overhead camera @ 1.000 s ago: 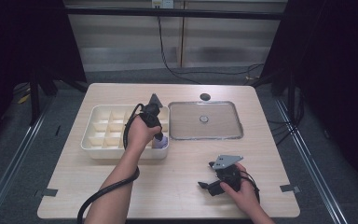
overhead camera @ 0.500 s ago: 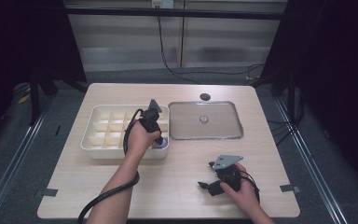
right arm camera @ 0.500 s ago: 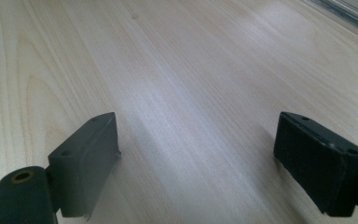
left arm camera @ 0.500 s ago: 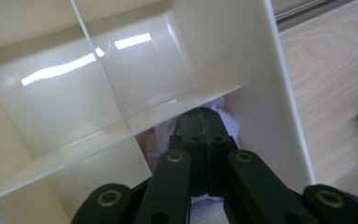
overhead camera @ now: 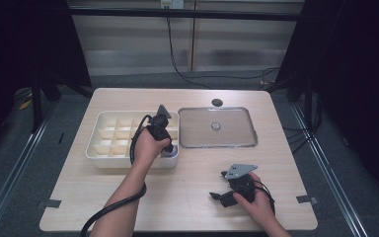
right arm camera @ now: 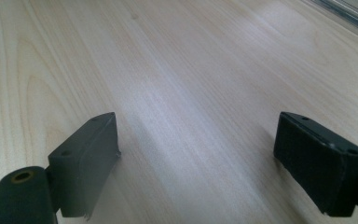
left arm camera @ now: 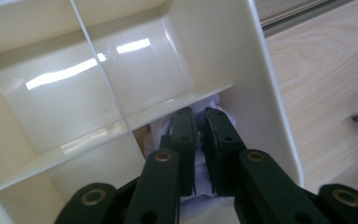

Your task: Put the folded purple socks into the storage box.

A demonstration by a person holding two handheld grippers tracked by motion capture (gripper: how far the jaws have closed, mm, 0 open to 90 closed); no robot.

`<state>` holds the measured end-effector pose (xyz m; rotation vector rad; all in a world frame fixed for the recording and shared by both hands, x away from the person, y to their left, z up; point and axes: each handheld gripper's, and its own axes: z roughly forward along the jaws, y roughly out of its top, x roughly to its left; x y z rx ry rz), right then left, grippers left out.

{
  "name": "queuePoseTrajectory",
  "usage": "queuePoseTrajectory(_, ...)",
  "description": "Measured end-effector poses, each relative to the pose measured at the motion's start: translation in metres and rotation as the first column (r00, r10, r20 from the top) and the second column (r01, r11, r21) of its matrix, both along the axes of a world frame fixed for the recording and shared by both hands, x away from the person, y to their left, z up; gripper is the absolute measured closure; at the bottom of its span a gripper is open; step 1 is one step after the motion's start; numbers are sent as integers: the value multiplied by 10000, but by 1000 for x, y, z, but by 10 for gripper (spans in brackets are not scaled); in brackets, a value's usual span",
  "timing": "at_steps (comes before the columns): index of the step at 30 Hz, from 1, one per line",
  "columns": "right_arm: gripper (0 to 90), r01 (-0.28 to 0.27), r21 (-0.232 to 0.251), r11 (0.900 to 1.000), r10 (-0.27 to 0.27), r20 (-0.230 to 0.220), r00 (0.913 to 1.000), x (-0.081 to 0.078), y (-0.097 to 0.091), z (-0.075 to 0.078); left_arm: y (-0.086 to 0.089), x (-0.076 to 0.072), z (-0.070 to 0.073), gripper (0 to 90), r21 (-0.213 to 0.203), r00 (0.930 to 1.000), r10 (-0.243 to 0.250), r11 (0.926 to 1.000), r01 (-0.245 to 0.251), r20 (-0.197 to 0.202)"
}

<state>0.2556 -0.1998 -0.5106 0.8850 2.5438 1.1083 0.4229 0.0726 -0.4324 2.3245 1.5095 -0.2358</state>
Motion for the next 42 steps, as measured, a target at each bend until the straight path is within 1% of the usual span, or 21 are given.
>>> queuePoseTrajectory(1,133,1,-1,10000,-1,-1,10000,0,0,0,0,0,1,801,-21,10000,26,10000,-26,27)
queuePoseTrajectory(4,133,-15,-3,10000,15,45,10000,0,0,0,0,-2,5,777,-132,10000,11,9999,-10,48)
queuePoseTrajectory(5,133,-14,-2,10000,14,45,10000,0,0,0,0,-2,7,767,-105,10000,-5,9999,6,83)
queuePoseTrajectory(6,133,-14,-4,10000,14,46,10000,0,0,0,1,-2,8,764,-117,10000,-47,9999,48,46)
queuePoseTrajectory(11,133,-17,-6,10000,17,52,10000,0,0,0,1,-2,15,747,-161,9998,-62,9998,65,192)
queuePoseTrajectory(12,133,-25,-7,10000,25,60,10000,0,0,0,1,-2,16,746,-235,9998,-70,9997,74,171)
queuePoseTrajectory(15,133,-18,-6,10000,18,54,10000,0,0,0,1,-3,21,735,-291,9996,-37,9996,45,273)
queuePoseTrajectory(21,133,-17,-5,10000,17,53,10000,0,0,0,4,-4,26,693,-263,9994,-127,9996,136,336)
queuePoseTrajectory(23,133,-16,-7,10000,16,54,10000,0,0,0,5,-5,28,676,-307,9993,-70,9995,81,363)
queuePoseTrajectory(24,133,-12,-3,10000,12,46,10000,0,0,0,6,-6,29,673,-357,9995,-91,9993,102,306)
queuePoseTrajectory(26,133,-15,-4,10000,15,51,10000,0,0,0,6,-7,30,639,-340,9993,-169,9993,181,346)
queuePoseTrajectory(27,133,-11,1,10000,11,44,10000,0,0,0,6,-7,30,618,-358,9994,-100,9993,112,346)
queuePoseTrajectory(29,133,-9,-1,10000,9,40,10000,0,0,0,6,-8,32,575,-300,9991,-214,9993,225,375)
queuePoseTrajectory(33,132,-16,-7,10000,16,54,10000,0,0,0,5,-11,35,505,-357,9985,-264,9990,282,485)
queuePoseTrajectory(34,133,-13,-3,10000,13,23,10000,0,0,0,6,-13,37,490,-328,9982,-397,9986,412,452)
queuePoseTrajectory(35,133,-17,0,10000,17,25,10000,0,0,0,6,-14,39,484,-366,9978,-395,9985,415,537)
queuePoseTrajectory(36,133,-27,0,10000,27,28,10000,0,0,0,6,-15,40,476,-313,9972,-486,9982,504,563)
queuePoseTrajectory(38,133,-35,0,10000,35,22,10000,0,0,0,7,-18,43,463,-448,9969,-483,9977,511,617)
queuePoseTrajectory(39,133,-33,4,10000,33,18,10000,0,0,0,8,-20,45,457,-375,9961,-574,9975,600,666)
queuePoseTrajectory(41,133,-32,2,10000,32,19,10000,0,0,0,10,-23,48,442,-443,9956,-613,9969,645,707)
queuePoseTrajectory(42,133,-31,3,10000,31,19,10000,0,0,0,12,-26,49,439,-411,9947,-672,9967,706,775)
